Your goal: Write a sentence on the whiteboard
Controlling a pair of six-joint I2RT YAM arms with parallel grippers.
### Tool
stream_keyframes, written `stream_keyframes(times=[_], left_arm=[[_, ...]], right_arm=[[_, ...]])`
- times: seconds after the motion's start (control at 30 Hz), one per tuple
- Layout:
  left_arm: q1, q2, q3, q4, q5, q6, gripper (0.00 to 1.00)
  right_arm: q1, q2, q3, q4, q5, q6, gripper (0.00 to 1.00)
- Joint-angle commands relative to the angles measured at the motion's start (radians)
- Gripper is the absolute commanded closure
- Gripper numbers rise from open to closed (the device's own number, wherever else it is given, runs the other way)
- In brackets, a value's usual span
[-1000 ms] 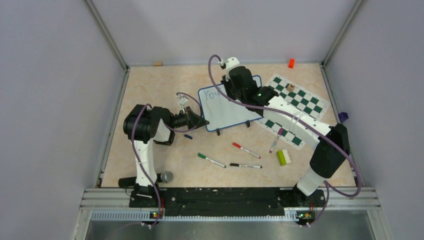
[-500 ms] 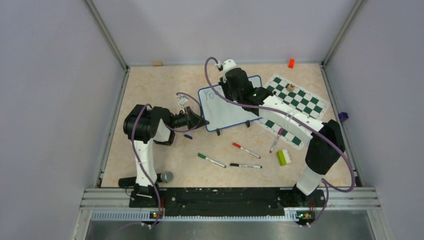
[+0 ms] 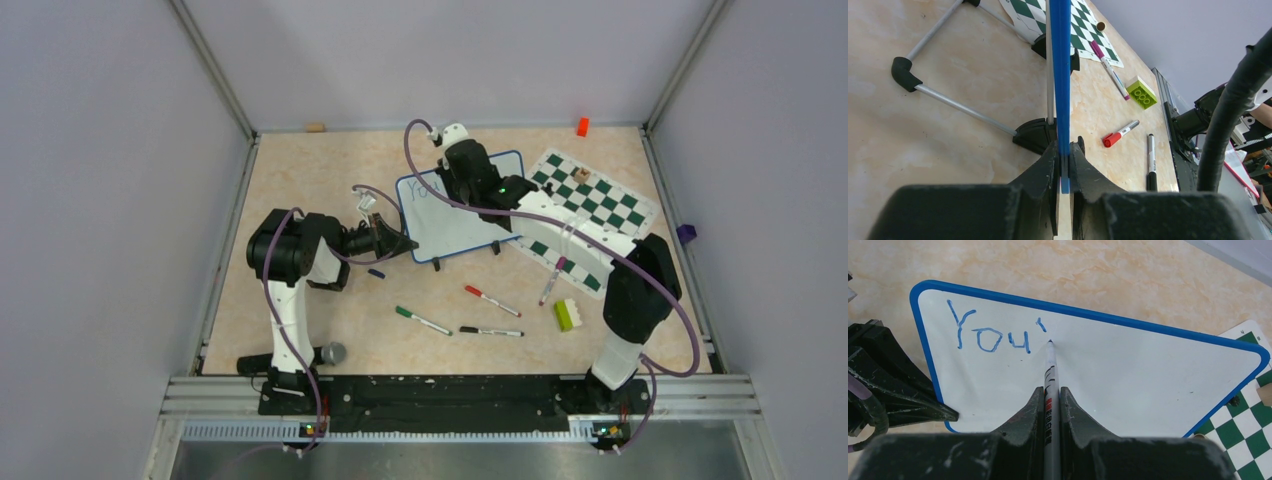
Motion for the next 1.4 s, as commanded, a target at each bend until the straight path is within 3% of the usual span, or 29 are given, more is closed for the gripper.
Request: stream_keyframes(times=[0.0,1.37], left_arm=[[-0.013,-0.032,-0.013,0.077,0.064,0.019,0.94],[-0.013,-0.04,-0.017,0.077,0.064,0.021,0.95]], right_arm=[[-0.009,0.005,0.028,0.012,0.023,-0.003,1.0],[-0.009,-0.003,0.04,-0.07,0.003,0.014,1.0]])
